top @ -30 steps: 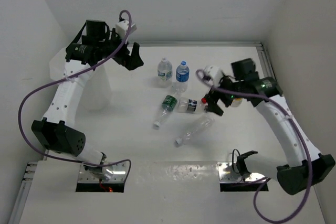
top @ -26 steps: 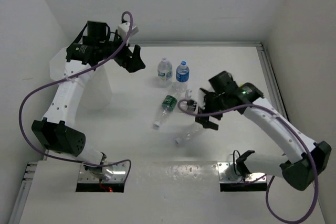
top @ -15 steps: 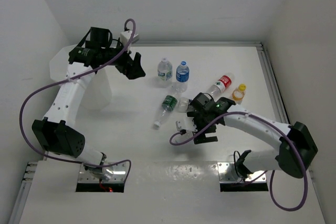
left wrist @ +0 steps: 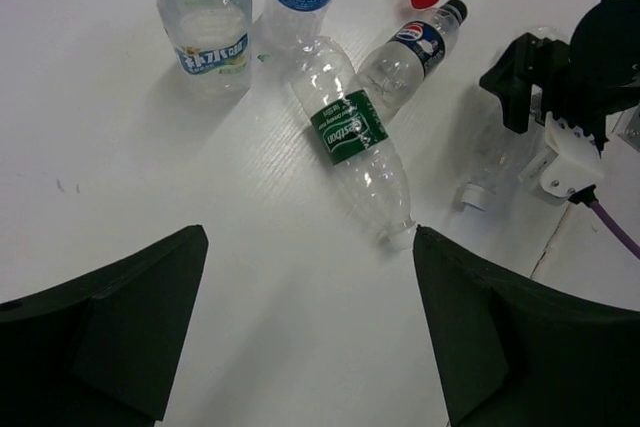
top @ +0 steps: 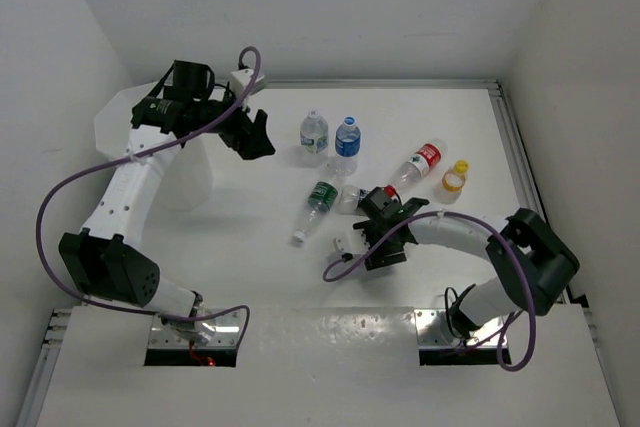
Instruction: Put the plastic bottles in the bin
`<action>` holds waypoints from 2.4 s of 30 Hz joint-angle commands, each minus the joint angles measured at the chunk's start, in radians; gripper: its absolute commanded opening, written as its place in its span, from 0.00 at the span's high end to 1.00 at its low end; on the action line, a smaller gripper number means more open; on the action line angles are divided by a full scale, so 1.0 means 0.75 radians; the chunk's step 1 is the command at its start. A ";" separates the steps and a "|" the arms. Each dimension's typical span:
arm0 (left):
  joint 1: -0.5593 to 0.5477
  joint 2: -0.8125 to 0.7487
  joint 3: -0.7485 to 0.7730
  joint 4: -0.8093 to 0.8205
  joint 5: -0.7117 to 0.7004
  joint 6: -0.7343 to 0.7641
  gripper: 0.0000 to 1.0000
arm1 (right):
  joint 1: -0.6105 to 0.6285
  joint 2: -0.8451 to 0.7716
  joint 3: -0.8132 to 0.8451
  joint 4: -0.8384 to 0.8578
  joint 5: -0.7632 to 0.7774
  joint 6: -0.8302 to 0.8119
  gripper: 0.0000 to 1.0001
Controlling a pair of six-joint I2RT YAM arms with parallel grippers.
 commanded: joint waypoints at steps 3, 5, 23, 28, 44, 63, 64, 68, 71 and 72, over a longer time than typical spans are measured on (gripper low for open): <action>0.007 -0.142 -0.065 0.037 0.107 0.015 0.16 | -0.045 -0.039 0.106 0.042 -0.046 0.051 0.53; 0.040 -0.203 -0.151 0.101 0.197 0.019 0.18 | -0.067 -0.122 0.171 -0.115 -0.153 0.175 0.71; 0.022 -0.500 -0.562 1.810 0.441 -1.519 0.15 | 0.025 -0.160 1.153 0.004 -0.563 1.380 0.90; 0.009 -0.472 -0.562 2.009 0.400 -1.758 0.12 | 0.096 -0.055 1.268 0.015 -0.614 1.409 0.90; 0.024 -0.525 -0.648 2.157 0.412 -1.900 0.11 | -0.077 0.070 1.381 0.131 -0.735 1.677 0.92; 0.036 -0.429 -0.624 2.214 0.383 -1.996 0.00 | -0.069 0.065 1.333 0.191 -0.868 1.716 0.93; 0.036 -0.429 -0.624 2.151 0.369 -1.951 0.00 | -0.059 0.067 1.337 0.186 -0.868 1.708 0.93; 0.009 -0.369 -0.575 2.093 0.341 -1.902 0.00 | -0.006 0.108 1.360 0.156 -0.851 1.675 0.93; -0.003 -0.339 -0.550 2.173 0.341 -1.928 0.00 | 0.021 0.143 1.376 0.150 -0.854 1.687 0.93; -0.015 -0.339 -0.538 2.187 0.341 -1.928 0.02 | 0.023 0.147 1.378 0.150 -0.854 1.696 0.93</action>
